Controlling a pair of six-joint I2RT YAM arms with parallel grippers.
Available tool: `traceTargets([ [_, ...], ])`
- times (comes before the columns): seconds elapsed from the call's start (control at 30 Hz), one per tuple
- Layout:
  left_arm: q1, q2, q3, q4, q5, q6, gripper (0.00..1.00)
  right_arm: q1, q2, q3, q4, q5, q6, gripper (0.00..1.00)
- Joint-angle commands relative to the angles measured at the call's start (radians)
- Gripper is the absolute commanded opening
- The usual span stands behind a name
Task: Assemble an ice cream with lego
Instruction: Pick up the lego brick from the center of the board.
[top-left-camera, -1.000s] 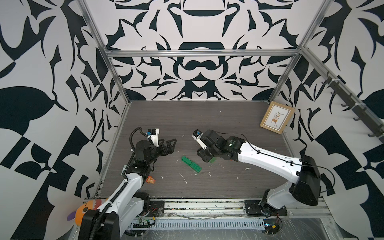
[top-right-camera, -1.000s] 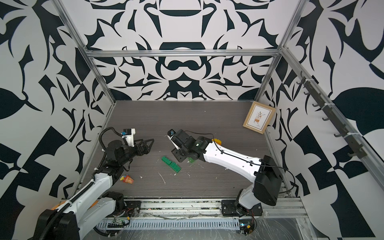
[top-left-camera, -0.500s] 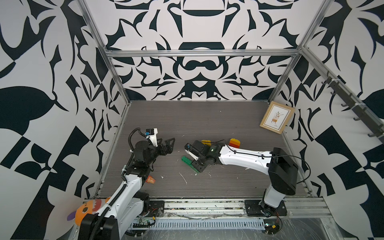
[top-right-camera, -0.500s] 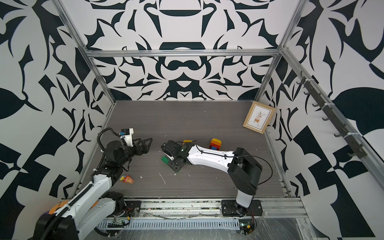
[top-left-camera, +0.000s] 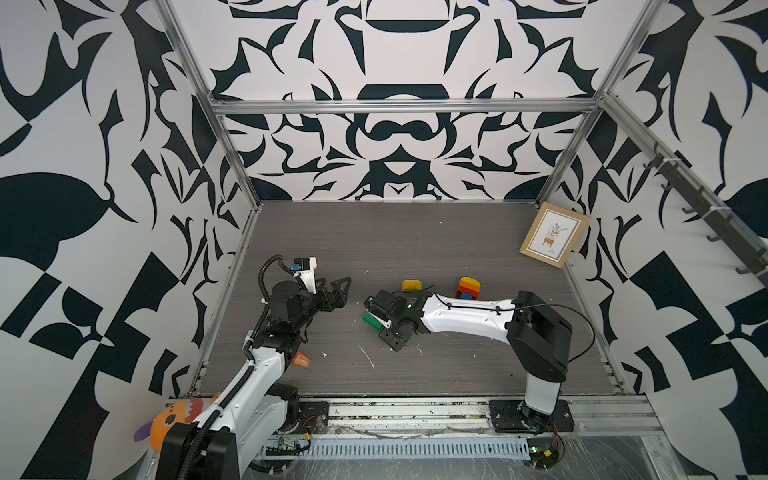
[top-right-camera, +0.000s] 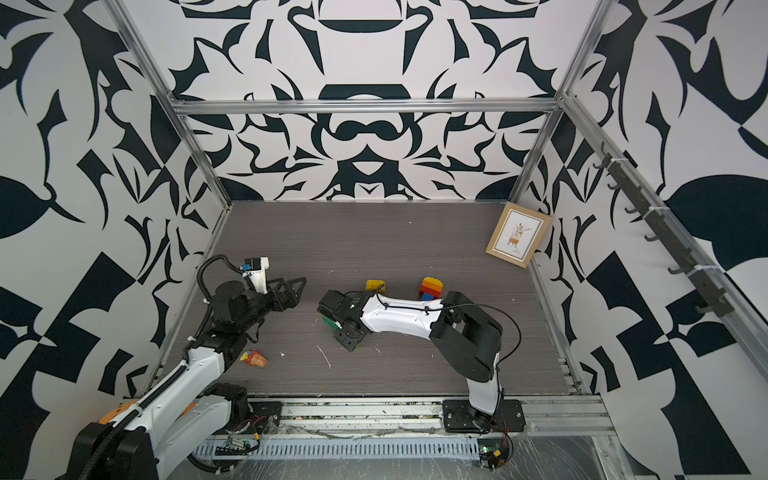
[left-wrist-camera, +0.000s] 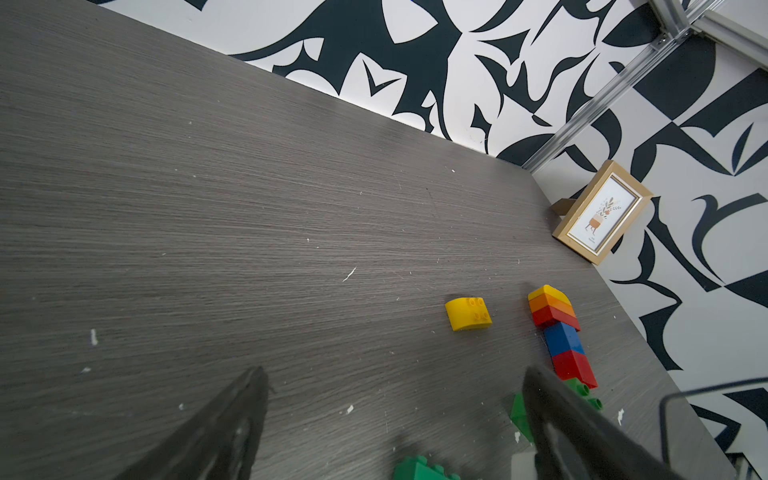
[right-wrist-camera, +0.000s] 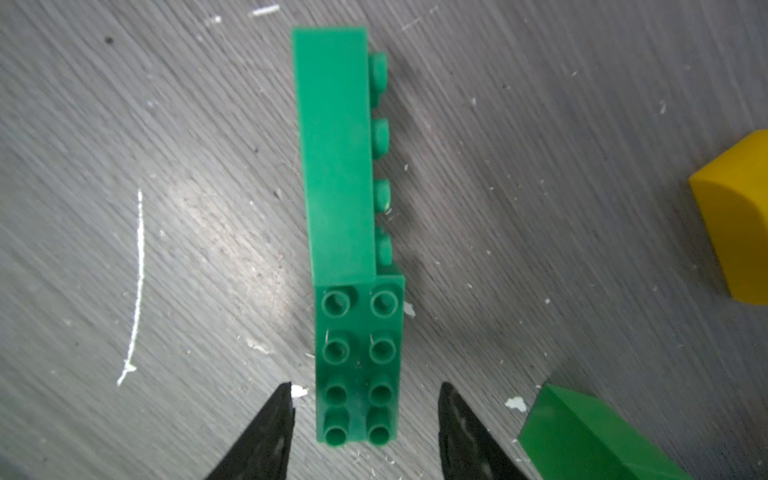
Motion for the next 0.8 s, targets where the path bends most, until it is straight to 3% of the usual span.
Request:
traceTargets([
  [0.0,-0.001,-0.01,-0.007,0.008,0.002,-0.003,0.99,0.012,0.003,0.043,0.027,0.035,0.002,0.57],
  [0.27,-0.001,-0.023,-0.009,0.008,0.009,-0.011,0.99,0.017,0.022,0.024,0.045,0.052,0.027,0.5],
  [0.47,-0.002,-0.032,-0.011,0.004,0.009,-0.012,0.99,0.017,0.001,0.013,0.048,0.061,0.034,0.32],
  [0.77,-0.015,-0.022,-0.006,0.005,0.01,-0.032,0.99,0.015,-0.159,0.015,-0.044,0.119,0.058,0.21],
])
